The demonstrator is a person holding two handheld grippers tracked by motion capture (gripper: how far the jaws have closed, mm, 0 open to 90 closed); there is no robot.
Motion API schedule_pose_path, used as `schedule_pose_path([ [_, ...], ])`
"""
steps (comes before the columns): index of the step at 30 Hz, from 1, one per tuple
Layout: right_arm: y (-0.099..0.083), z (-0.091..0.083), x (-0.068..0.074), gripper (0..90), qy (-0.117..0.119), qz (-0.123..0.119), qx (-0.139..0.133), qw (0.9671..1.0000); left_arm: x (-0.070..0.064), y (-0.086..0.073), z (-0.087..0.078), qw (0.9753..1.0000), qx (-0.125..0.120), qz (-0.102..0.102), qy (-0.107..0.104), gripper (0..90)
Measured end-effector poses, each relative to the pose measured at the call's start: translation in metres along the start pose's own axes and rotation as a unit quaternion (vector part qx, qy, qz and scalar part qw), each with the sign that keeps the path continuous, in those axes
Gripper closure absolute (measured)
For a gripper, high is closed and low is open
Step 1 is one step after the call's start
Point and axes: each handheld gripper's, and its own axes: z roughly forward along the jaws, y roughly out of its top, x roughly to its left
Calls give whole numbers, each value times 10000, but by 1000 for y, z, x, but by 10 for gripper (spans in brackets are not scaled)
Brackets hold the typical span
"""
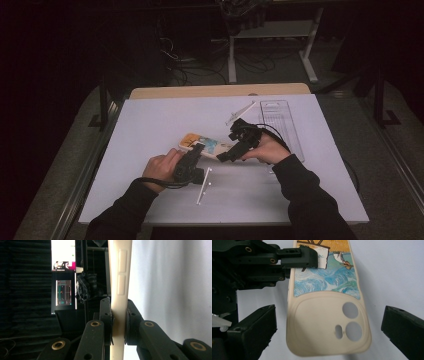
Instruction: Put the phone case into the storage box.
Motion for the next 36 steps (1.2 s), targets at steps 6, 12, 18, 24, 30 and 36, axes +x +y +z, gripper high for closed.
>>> schedule_pose_path([
  [6, -2, -2, -2, 0, -56, -16, 1, 10000, 2, -3, 1, 10000, 53, -64, -35, 801],
  [12, -4, -5, -2, 0, -77, 128, 2, 9999, 3, -5, 0, 9999, 79, -124, -37, 801],
  [18, -5, -6, -3, 0, -91, 18, 21, 10000, 6, -7, 1, 9995, 154, -256, -64, 801],
  [24, -7, -7, -5, 0, -121, -52, 32, 9999, 7, -10, 2, 9989, 211, -414, -78, 801],
  [30, -8, -8, -6, 0, -147, -72, 4, 9999, 8, -12, 4, 9980, 288, -556, -130, 801],
  [36, -9, -10, -5, 0, -167, -75, 8, 9998, 11, -15, 5, 9963, 381, -739, -228, 801],
])
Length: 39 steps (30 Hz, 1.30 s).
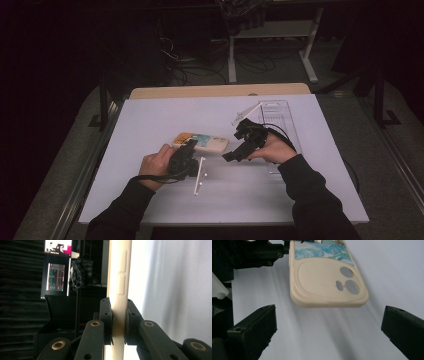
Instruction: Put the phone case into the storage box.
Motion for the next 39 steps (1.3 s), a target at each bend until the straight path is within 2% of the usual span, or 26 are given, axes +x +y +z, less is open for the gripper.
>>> schedule_pose_path([
  [1, 0, 0, 0, 0, -4, 16, 1, 10000, 1, -1, 0, 9999, 13, -103, -40, 801],
  [6, 0, -1, 1, 0, -10, 59, 48, 10000, 4, -2, 1, 9993, 85, -343, -149, 801],
  [8, 0, 0, 0, 0, -18, 5, 62, 10000, 3, -3, 3, 9980, -39, -616, -141, 801],
  [11, 0, 1, 0, 0, -32, -12, 84, 10000, 7, -4, 2, 9981, 100, -583, -192, 801],
  [14, 0, 1, 0, 0, -57, -61, 45, 10000, 8, -5, 3, 9966, 103, -761, -285, 801],
  [18, 0, 1, 0, 0, -65, -59, 45, 10000, 12, -7, 4, 9935, 100, -1064, -382, 801],
  [20, -1, 2, -1, 0, -69, -94, 59, 9999, 15, -8, 3, 9914, 154, -1203, -486, 801],
  [22, 0, 3, 0, 0, -53, -49, 67, 10000, 16, -9, 4, 9901, 121, -1316, -477, 801],
  [28, -1, 4, 0, 0, -67, -65, 84, 9999, 21, -11, 4, 9809, 92, -1822, -679, 801],
  [30, -1, 4, 0, 0, -67, -61, 79, 9999, 23, -12, 4, 9797, 113, -1866, -724, 801],
  [32, -1, 3, -1, 0, -75, -76, 72, 9999, 25, -13, 3, 9767, 128, -1971, -839, 801],
  [37, -1, 3, -1, 0, -80, -66, 45, 9999, 28, -15, 4, 9711, 152, -2175, -968, 801],
  [38, -1, 3, -1, 0, -80, -71, 42, 9999, 29, -15, 4, 9686, 130, -2265, -1012, 801],
  [39, -1, 2, -1, 0, -73, -58, 53, 9999, 29, -16, 5, 9672, 101, -2326, -1018, 801],
])
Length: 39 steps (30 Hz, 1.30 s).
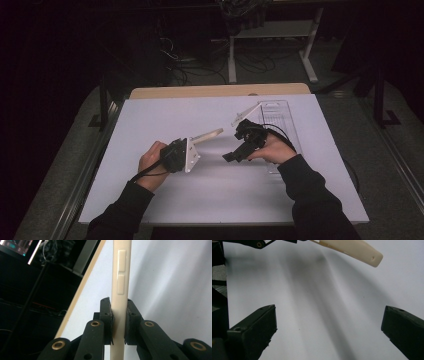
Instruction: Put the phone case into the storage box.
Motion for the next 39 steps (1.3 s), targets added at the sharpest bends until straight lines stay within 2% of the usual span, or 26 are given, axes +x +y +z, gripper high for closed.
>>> schedule_pose_path([
  [6, 0, -1, 1, 0, 19, 83, 2, 10000, 5, -2, 0, 9986, -36, -486, -217, 800],
  [9, 0, -1, -1, 0, -15, -22, -9, 10000, 9, -4, 0, 9968, -37, -734, -314, 801],
  [10, 0, -1, -1, 0, -14, -19, -15, 10000, 10, -4, 0, 9952, -72, -912, -338, 801],
  [11, 0, -1, 0, 0, -16, 16, -9, 10000, 12, -5, 0, 9945, -67, -972, -385, 801],
  [12, 0, -1, 0, 0, 3, 47, -16, 10000, 13, -6, 0, 9929, -110, -1114, -396, 801],
  [17, 0, -1, -1, 0, -23, 32, -23, 10000, 21, -9, -1, 9882, -30, -1428, -551, 801],
  [22, 0, -1, -1, 0, -39, 37, -28, 10000, 24, -13, 0, 9820, -37, -1785, -621, 800],
  [23, 0, -1, -1, 0, -38, 37, -30, 10000, 26, -13, 1, 9824, -15, -1762, -617, 800],
  [27, 0, -1, -1, 0, -31, 34, -37, 10000, 28, -15, 2, 9788, -69, -1950, -627, 800],
  [30, 0, -1, -1, 0, -23, 49, -35, 10000, 30, -16, 1, 9774, -24, -1998, -685, 800],
  [32, 0, -2, -1, 0, -22, 37, -38, 10000, 32, -17, 1, 9757, -10, -2065, -735, 800],
  [34, 0, -2, -1, 0, -27, 21, -40, 10000, 33, -18, 1, 9736, -25, -2157, -745, 801],
  [36, 0, -1, -1, 0, -19, 55, -41, 10000, 32, -18, 2, 9680, -84, -2380, -795, 800],
  [37, 0, -1, -1, 0, -17, 65, -36, 10000, 34, -19, 2, 9687, -88, -2346, -808, 801],
  [38, 0, -1, -1, 0, -6, 88, -33, 10000, 34, -19, 2, 9663, -119, -2434, -833, 801],
  [39, 0, -2, 0, 0, 0, 110, -32, 9999, 35, -20, 2, 9651, -126, -2478, -842, 800],
])
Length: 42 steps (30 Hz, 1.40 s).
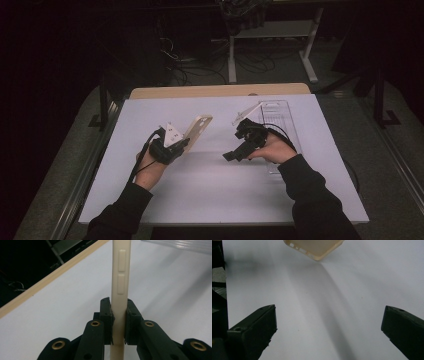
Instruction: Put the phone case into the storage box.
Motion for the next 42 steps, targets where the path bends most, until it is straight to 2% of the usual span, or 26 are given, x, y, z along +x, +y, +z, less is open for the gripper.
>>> schedule_pose_path([
  [2, 0, 0, 0, 0, 6, 7, 0, 10000, 2, 0, 0, 10000, -13, -76, -17, 800],
  [4, 0, 0, 0, 0, 4, 7, -1, 10000, 2, 0, 0, 9996, -68, -255, -45, 801],
  [9, 0, 0, -1, 0, -9, -8, 3, 10000, 6, -1, 0, 9989, -56, -439, -141, 801],
  [12, 0, 0, -1, 0, -17, -6, 4, 10000, 9, -2, -1, 9976, -109, -633, -249, 800],
  [13, 0, 0, -1, 0, -16, -4, 6, 10000, 9, -2, 0, 9965, -135, -773, -290, 800],
  [16, 0, 1, -1, 0, 2, 7, 4, 10000, 11, -4, -1, 9938, -146, -1022, -403, 800],
  [18, 0, 1, -1, 0, 44, 125, -26, 9999, 12, -5, 0, 9906, -228, -1274, -442, 800],
  [20, 0, 1, -1, 0, 110, 257, -45, 9996, 13, -5, -1, 9916, -193, -1216, -387, 800],
  [22, -1, 1, -2, 0, 113, 297, -63, 9995, 12, -5, 0, 9906, -245, -1295, -378, 800],
  [26, -2, 0, -2, 0, 89, 331, -94, 9994, 12, -5, -1, 9904, -218, -1327, -315, 799],
  [32, -3, -2, -5, 0, 45, 339, -142, 9993, 10, -5, -1, 9897, -245, -1370, -338, 799],
  [33, -3, -3, -4, 0, 85, 473, -160, 9987, 10, -5, -1, 9899, -240, -1358, -332, 799],
  [39, -3, -5, -6, 0, -119, 483, -213, 9985, 9, -5, -2, 9896, -237, -1392, -281, 799],
  [40, -2, -5, -6, 0, -124, 504, -222, 9984, 9, -5, -2, 9898, -233, -1379, -278, 799],
  [41, -1, -5, -5, 0, -70, 625, -236, 9977, 8, -5, -2, 9900, -207, -1371, -274, 799],
  [42, -1, -4, -7, 0, -86, 595, -230, 9979, 7, -5, -2, 9899, -201, -1377, -278, 798],
])
